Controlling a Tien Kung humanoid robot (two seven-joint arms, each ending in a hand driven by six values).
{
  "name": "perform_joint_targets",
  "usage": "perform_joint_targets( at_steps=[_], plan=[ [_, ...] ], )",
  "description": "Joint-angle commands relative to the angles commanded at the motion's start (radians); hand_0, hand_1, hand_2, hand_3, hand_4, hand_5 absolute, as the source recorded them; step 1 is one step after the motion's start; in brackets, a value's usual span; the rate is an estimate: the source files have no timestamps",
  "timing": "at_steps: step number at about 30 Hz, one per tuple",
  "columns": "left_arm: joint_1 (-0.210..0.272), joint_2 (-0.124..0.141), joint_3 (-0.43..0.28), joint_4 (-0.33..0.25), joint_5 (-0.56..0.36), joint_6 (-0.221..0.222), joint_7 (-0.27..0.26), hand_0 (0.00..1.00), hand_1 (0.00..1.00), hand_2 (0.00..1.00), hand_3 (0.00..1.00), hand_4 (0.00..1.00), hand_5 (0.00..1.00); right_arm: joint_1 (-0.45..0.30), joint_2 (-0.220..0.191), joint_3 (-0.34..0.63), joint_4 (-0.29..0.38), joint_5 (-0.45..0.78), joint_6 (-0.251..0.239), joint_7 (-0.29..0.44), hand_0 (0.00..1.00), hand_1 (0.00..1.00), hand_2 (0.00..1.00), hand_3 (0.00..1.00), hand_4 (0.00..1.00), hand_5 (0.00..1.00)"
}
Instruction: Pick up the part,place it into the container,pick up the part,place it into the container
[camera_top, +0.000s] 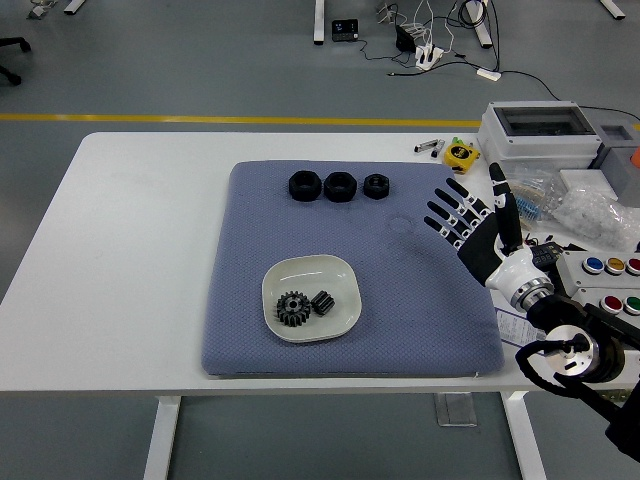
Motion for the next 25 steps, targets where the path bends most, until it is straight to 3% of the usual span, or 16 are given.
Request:
perform_joint_targets(
  at_steps=[25],
  plan=[
    [-0.001, -0.002, -0.001, 0.000, -0.002, 0.003, -0.001, 0.710, 0.623, 0.633, 0.561, 0.613, 0.677, -0.001, 0.020, 0.009, -0.018, -0.004, -0.013, 0.000, 0.878, 0.822, 0.834, 0.831, 0.998, 0.908]
  ],
)
